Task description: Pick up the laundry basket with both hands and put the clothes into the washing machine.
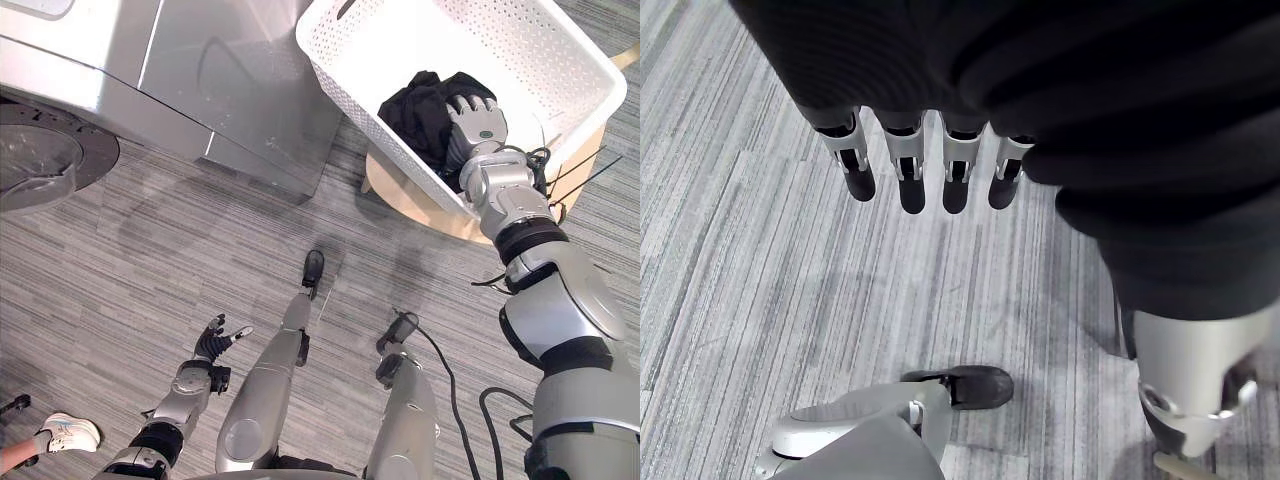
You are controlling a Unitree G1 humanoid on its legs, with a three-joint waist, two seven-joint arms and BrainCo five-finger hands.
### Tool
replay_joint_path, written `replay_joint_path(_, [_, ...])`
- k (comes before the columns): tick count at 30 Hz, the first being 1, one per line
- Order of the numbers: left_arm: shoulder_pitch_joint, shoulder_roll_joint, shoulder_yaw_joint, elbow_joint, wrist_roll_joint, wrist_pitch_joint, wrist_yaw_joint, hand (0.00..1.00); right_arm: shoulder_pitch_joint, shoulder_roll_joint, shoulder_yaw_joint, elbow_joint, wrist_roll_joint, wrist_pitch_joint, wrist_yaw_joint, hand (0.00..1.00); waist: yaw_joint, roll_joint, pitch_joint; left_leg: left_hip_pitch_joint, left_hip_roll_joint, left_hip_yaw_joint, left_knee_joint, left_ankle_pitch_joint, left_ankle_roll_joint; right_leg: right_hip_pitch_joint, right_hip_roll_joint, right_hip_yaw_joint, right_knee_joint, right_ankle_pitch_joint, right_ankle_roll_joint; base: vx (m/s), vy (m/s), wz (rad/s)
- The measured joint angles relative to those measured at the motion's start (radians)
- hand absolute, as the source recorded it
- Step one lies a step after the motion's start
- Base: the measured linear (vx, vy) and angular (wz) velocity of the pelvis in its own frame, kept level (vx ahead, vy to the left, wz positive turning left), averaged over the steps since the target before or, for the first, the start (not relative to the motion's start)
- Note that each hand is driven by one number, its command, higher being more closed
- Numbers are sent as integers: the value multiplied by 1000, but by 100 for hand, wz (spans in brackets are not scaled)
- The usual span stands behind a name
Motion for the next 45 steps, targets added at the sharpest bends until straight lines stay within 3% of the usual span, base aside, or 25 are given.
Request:
replay_joint_path(7, [2,1,13,22,0,6,-1,0,204,30,-248,-159,237,-21,8,100,-8,-17,10,54,7,6,0,0,0,44,0,8,9,-5,-2,-10,-58,-1])
replay_joint_path(11, [32,4,50,12,1,12,-1,0,376,78,-535,-345,346,-20,-3,100,-38,-34,12,135,9,3,0,-1,0,138,7,1,-12,-4,-1,-7,-53,6])
replay_joint_path(13, [57,8,65,9,1,16,0,0,430,93,-621,-432,379,-20,-23,100,-51,-40,9,170,8,5,-1,-14,5,178,15,0,-30,-5,1,-29,-28,-2])
replay_joint_path(18, [180,30,101,4,3,50,-1,0,618,193,-808,-686,438,-31,-73,100,-90,-110,-78,247,10,25,-1,-46,14,263,30,21,-92,3,17,33,-36,-11])
replay_joint_path(20, [189,25,101,9,4,52,-1,0,689,234,-860,-768,464,-37,-84,100,-90,-116,-114,273,9,28,-1,-52,15,303,36,18,-124,15,22,79,-36,-2])
replay_joint_path(26, [235,15,115,9,20,52,-2,0,879,447,-896,-1028,545,-87,-71,100,-114,-115,-232,365,7,46,-3,-81,13,431,57,22,-236,51,33,55,-32,-5])
replay_joint_path(33, [329,-19,146,-26,23,58,-2,0,1094,568,-887,-1175,613,-117,8,100,-120,-123,-302,441,6,27,-3,-107,7,533,67,2,-265,48,37,14,-12,7])
replay_joint_path(34, [336,-23,152,-43,23,60,-2,0,1112,576,-887,-1193,614,-118,9,100,-127,-123,-303,443,1,5,-3,-107,7,536,63,0,-235,32,35,0,-29,80])
replay_joint_path(38, [322,-16,136,-157,22,67,-1,0,1146,579,-894,-1242,610,-118,8,100,-169,-133,-302,432,-44,-156,-2,-101,0,509,57,258,5,-64,45,-22,-65,130])
replay_joint_path(40, [302,-20,129,-216,19,67,0,0,1131,580,-892,-1274,607,-120,7,100,-167,-135,-304,416,-61,-196,-2,-101,0,508,57,325,52,-103,49,-52,-212,129])
replay_joint_path(43, [311,-40,121,-372,-5,62,16,0,1077,582,-859,-1291,599,-138,5,100,-125,-134,-304,379,-78,-204,-1,-82,-16,527,70,403,15,-194,54,-103,-172,64])
replay_joint_path(45, [335,-73,100,-515,-34,42,34,0,1053,572,-800,-1292,603,-146,5,100,-107,-91,-306,305,-54,-209,64,-34,-18,515,116,374,22,-240,46,-217,-198,56])
